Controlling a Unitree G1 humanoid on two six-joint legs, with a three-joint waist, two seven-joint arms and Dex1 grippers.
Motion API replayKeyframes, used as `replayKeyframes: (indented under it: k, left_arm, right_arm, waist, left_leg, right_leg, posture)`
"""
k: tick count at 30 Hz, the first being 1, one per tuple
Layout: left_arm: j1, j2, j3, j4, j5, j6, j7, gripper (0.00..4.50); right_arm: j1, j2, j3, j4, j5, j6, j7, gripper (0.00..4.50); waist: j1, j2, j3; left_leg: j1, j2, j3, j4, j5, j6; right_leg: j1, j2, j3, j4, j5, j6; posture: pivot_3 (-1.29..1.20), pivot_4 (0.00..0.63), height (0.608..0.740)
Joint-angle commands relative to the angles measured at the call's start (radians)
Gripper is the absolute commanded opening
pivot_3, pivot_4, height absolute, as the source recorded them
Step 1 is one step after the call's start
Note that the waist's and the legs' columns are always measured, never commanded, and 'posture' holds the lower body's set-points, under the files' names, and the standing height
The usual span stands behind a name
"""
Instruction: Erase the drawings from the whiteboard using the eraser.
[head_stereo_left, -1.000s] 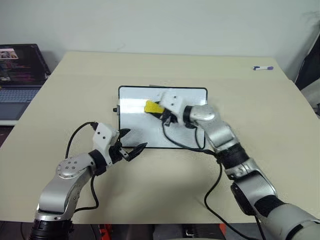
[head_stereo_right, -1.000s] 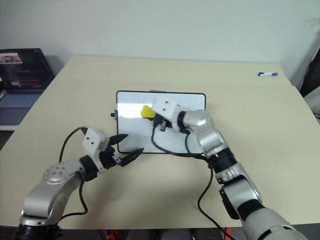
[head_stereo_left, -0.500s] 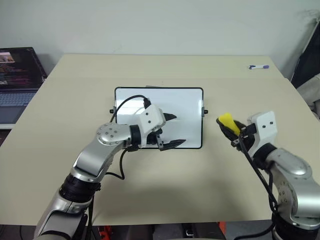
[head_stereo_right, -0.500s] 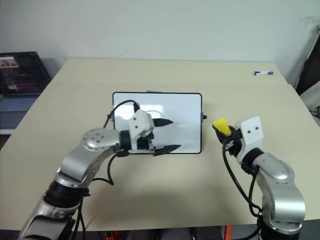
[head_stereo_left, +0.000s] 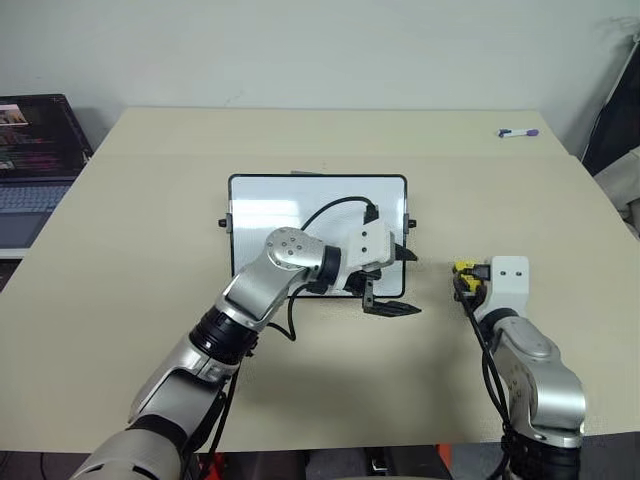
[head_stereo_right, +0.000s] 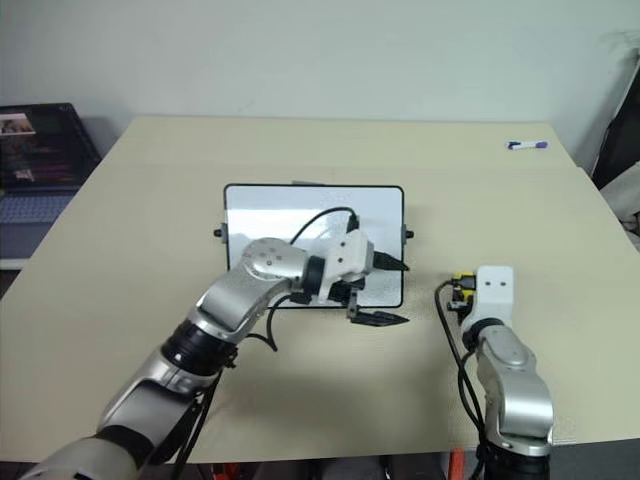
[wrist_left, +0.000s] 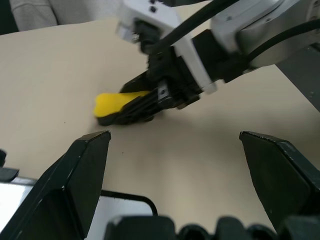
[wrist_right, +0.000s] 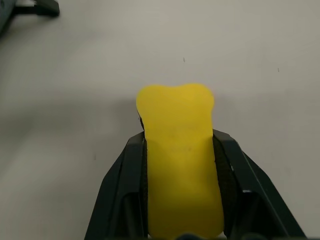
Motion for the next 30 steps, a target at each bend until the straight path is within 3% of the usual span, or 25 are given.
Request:
replayKeyframes:
  k: [1,2,11,16,21,26,30]
  left_arm:
    - [-0.015,-0.02,-0.011,-0.002,0.023,-0.03,-0.013,4.5]
    - [-0.013,-0.025,-0.012,-0.002,0.028,-0.031,-0.013,4.5]
    - [0.039,-0.004,0.017,-0.024,0.039,-0.015,0.003,4.5]
    - [0.107,0.053,0.125,-0.077,0.008,0.026,0.068,4.5]
    - [0.343,0.068,0.412,-0.281,-0.114,0.173,0.282,4.5]
    - [0.651,-0.059,0.631,-0.517,-0.157,0.255,0.576,4.5]
    - [0.849,-0.134,0.681,-0.581,-0.066,0.175,0.735,4.5]
  right_arm:
    - [-0.04,0.004,-0.018,0.06,0.008,-0.069,-0.037,1.31]
    - [-0.046,0.002,-0.023,0.078,0.011,-0.08,-0.044,1.31]
    - [-0.09,-0.011,-0.073,0.16,0.077,-0.149,-0.051,4.37]
    - [-0.041,-0.078,-0.008,0.023,0.14,-0.166,0.066,4.48]
    - [0.134,-0.191,0.094,-0.195,0.258,-0.19,0.261,4.48]
    - [0.312,-0.139,0.082,-0.14,0.184,-0.448,0.189,4.48]
    - [0.387,-0.066,0.007,-0.049,0.146,-0.58,0.074,4.48]
  waist:
    - [0.0,0.0,0.0]
    - [0.0,0.0,0.0]
    - [-0.002,0.001,0.0]
    - [-0.002,0.001,0.0]
    - [-0.003,0.001,-0.001]
    - [0.004,0.0,-0.002]
    - [0.006,-0.002,-0.003]
  left_leg:
    - [0.0,0.0,0.0,0.0,0.0,0.0]
    - [0.0,0.0,0.0,0.0,0.0,0.0]
    - [0.0,0.0,0.0,0.0,0.0,0.0]
    - [0.0,0.001,0.0,0.0,0.0,0.0]
    - [0.0,0.003,-0.002,0.0,0.0,0.0]
    - [0.0,0.002,-0.003,0.001,0.0,0.0]
    - [0.005,-0.001,-0.001,0.002,0.0,0.0]
  right_leg:
    - [0.0,0.0,0.0,0.0,0.0,0.0]
    - [0.0,0.0,0.0,0.0,0.0,-0.001]
    - [0.0,0.0,0.0,0.0,0.002,-0.004]
    - [0.0,0.0,0.0,0.001,0.002,-0.004]
    - [0.0,-0.001,0.0,0.0,0.002,-0.004]
    - [0.001,-0.005,-0.001,0.001,0.002,-0.004]
    - [0.006,-0.009,0.0,0.0,0.001,0.003]
  posture:
    - [0.0,0.15,0.74]
    - [0.0,0.15,0.74]
    - [0.0,0.15,0.74]
    - [0.0,0.15,0.74]
    - [0.0,0.15,0.74]
    - [0.0,0.15,0.74]
    - [0.0,0.15,0.74]
